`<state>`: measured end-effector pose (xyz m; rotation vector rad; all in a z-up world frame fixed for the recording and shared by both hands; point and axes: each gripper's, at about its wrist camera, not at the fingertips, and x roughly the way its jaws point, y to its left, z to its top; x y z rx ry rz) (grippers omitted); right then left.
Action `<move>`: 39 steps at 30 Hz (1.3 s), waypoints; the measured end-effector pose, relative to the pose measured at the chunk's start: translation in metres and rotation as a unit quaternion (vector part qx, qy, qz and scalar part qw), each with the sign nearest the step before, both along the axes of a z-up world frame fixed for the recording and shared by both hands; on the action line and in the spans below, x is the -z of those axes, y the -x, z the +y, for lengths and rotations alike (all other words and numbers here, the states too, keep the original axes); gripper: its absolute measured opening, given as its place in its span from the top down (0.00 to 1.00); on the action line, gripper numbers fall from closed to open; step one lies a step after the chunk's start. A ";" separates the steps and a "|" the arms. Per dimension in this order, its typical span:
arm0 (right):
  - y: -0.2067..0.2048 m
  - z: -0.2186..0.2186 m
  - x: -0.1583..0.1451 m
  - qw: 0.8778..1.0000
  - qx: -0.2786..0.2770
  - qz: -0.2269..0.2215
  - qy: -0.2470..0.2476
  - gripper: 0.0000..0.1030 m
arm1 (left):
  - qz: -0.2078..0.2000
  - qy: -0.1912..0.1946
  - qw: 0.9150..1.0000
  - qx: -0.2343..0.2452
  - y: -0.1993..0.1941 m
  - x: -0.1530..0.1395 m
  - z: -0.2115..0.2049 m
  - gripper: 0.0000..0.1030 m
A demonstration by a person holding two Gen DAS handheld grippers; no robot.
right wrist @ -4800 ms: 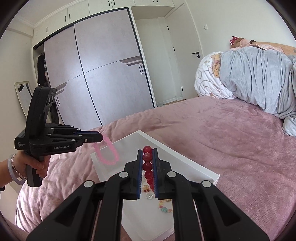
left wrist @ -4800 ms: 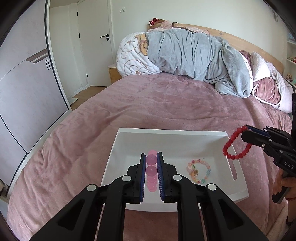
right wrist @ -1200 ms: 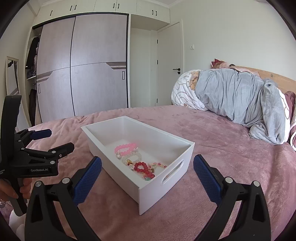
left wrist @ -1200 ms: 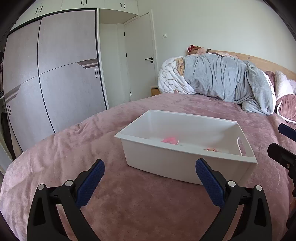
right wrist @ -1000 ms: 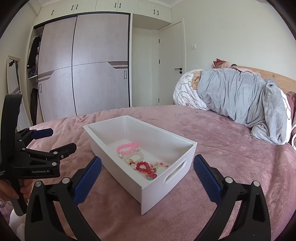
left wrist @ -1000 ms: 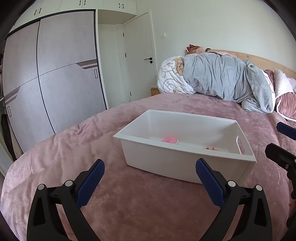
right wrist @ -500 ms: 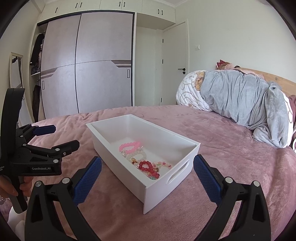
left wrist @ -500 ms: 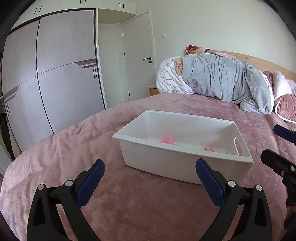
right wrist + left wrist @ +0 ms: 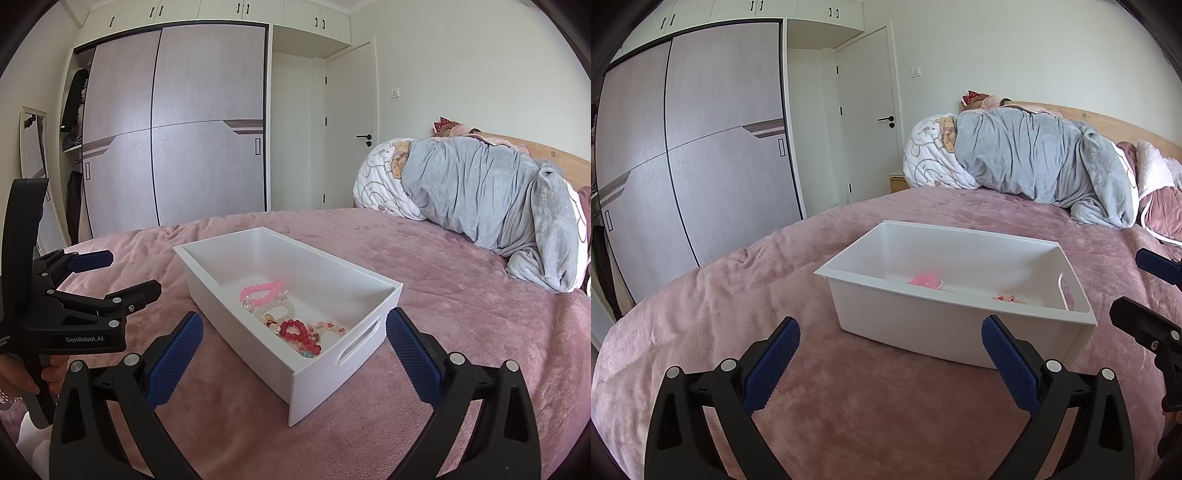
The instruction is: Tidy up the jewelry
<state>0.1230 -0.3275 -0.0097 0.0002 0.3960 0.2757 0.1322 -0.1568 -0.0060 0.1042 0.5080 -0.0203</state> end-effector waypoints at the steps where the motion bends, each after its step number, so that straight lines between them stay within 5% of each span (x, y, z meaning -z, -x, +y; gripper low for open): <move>1: 0.000 0.001 0.000 1.000 -0.001 0.001 0.000 0.05 | 0.000 0.000 1.000 0.001 0.000 0.000 0.000 0.03; 39: -0.003 0.007 0.007 1.000 -0.006 0.016 0.001 0.05 | -0.030 0.024 0.999 -0.021 0.007 -0.005 0.005 0.03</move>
